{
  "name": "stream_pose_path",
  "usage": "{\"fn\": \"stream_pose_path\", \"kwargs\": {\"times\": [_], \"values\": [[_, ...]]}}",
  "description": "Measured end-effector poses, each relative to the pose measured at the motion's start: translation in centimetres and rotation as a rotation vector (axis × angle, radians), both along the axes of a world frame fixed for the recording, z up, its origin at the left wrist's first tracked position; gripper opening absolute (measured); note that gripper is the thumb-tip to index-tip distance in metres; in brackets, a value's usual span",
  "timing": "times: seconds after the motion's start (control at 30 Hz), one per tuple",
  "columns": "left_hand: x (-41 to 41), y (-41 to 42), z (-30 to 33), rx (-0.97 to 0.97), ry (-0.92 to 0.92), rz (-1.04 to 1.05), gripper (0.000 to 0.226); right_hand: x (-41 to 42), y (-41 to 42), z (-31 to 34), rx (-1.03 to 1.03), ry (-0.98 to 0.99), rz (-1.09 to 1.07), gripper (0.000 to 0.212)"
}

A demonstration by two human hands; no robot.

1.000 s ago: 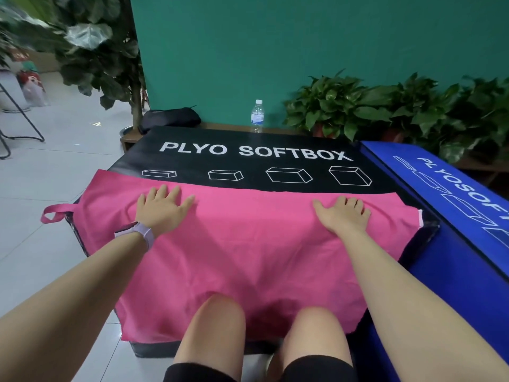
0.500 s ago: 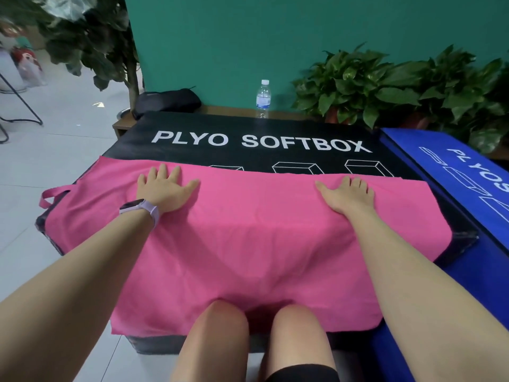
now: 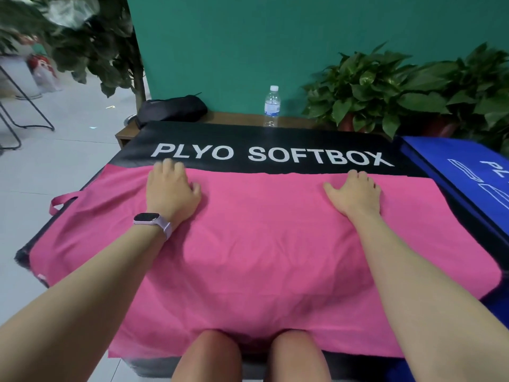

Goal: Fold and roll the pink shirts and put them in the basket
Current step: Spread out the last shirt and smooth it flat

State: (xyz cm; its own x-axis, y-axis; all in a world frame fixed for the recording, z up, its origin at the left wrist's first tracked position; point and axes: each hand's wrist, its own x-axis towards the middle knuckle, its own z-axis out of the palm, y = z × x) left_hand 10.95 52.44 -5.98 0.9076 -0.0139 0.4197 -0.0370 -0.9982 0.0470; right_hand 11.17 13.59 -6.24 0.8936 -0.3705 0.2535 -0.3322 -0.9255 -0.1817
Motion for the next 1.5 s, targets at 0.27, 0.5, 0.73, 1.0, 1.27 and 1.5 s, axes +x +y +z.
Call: {"fn": "stream_pose_path", "kwargs": {"times": [0.27, 0.5, 0.73, 1.0, 1.27, 1.5], "values": [[-2.9, -1.4, -0.2, -0.011, 0.171, -0.06, 0.037, -2.9, 1.1, 1.1, -0.06, 0.119, 0.206, 0.041], [-9.1, -2.0, 0.0, 0.028, 0.328, -0.1, 0.068, -9.8, 2.6, 1.6, -0.132, 0.343, 0.203, 0.083], [-13.5, -2.5, -1.8, -0.02, 0.313, -0.083, 0.093, -15.2, 2.7, -1.4, -0.041, 0.241, 0.248, 0.08], [-11.0, -2.2, -1.8, -0.013, 0.418, -0.059, 0.109, -13.2, 2.5, -0.6, 0.001, 0.335, 0.229, 0.08], [-5.4, -2.6, -1.4, -0.002, 0.462, -0.062, 0.099, -8.5, 2.2, -0.4, 0.017, 0.361, 0.222, 0.08], [0.3, -3.0, -1.7, 0.012, 0.429, -0.049, 0.105, -2.3, 1.8, -0.5, 0.008, 0.348, 0.225, 0.079]]}}
